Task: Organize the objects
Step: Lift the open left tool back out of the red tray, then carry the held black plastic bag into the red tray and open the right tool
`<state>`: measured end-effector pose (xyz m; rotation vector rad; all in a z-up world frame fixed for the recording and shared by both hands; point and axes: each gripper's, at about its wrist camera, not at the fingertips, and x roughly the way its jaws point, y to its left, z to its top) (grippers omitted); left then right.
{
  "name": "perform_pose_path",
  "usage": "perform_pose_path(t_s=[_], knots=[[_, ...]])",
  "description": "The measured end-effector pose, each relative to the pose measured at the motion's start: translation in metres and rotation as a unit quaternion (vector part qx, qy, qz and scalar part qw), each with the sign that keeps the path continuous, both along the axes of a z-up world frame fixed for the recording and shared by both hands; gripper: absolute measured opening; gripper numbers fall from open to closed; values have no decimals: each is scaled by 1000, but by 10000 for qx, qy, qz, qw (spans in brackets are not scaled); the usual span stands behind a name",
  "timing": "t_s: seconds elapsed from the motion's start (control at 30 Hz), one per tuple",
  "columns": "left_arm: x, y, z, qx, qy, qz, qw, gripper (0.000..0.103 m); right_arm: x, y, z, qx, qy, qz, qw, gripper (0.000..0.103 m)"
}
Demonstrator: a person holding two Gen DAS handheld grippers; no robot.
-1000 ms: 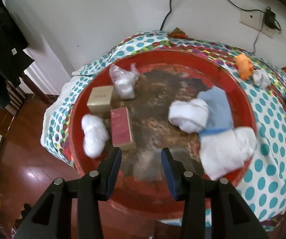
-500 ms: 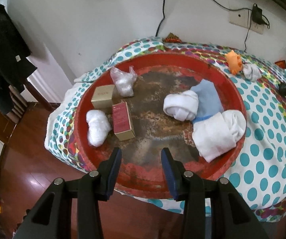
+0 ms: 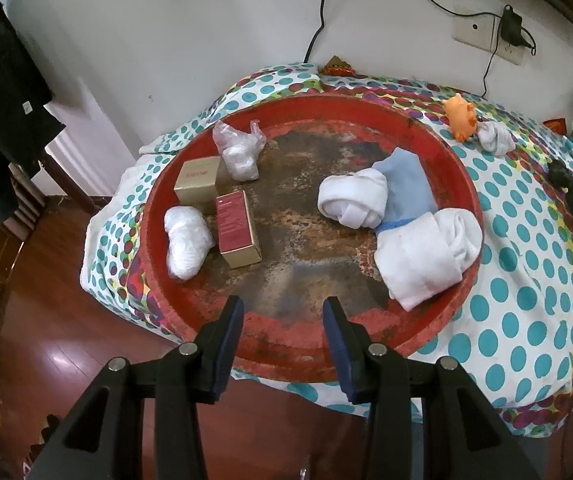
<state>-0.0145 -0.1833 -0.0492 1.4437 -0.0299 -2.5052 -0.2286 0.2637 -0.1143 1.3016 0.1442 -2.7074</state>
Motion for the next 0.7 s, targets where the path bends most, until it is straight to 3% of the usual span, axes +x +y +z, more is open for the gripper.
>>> perform_pose_path(t_s=[0.3,0.7], knots=[[8,-7,13,111,-49,38,9999,42,17,-22,3,-104,-189,-176,9996,24],[21,-16,30,317,-83,105,9994,42,52,-69,28,-193,-117,215,9995,24]])
